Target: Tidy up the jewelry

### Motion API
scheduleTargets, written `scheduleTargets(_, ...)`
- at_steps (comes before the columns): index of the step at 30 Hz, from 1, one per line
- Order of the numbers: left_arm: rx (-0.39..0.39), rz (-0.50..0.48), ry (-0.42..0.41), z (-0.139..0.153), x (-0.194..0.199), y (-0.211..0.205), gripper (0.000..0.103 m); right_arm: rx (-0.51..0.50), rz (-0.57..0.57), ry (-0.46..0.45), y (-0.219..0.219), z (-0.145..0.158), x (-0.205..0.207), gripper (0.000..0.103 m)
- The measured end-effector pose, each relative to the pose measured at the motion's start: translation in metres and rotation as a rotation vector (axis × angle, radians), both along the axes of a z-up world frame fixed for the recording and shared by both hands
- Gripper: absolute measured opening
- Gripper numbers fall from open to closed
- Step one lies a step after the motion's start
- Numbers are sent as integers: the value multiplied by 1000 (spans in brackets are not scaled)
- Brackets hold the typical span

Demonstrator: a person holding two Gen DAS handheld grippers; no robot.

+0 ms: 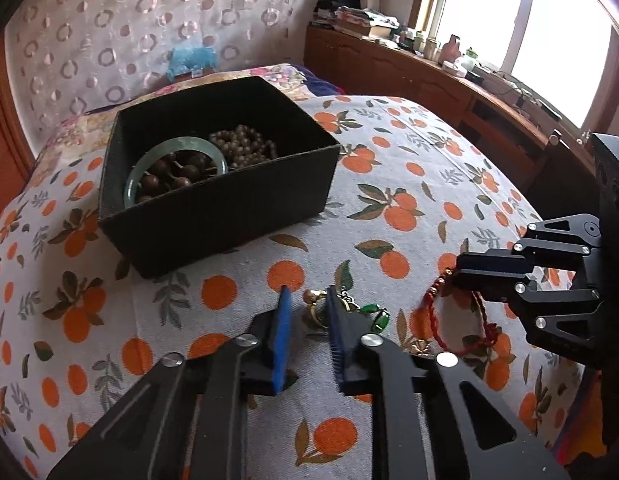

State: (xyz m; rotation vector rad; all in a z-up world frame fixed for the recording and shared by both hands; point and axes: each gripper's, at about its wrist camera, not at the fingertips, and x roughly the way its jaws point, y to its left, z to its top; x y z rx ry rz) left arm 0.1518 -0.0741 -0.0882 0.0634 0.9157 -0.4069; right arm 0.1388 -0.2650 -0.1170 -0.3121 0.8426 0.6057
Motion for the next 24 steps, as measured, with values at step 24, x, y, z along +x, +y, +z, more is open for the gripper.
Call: scheduleTargets(24, -19, 29, -131, 49, -17, 25, 3, 79, -80, -92, -13, 44, 2, 3)
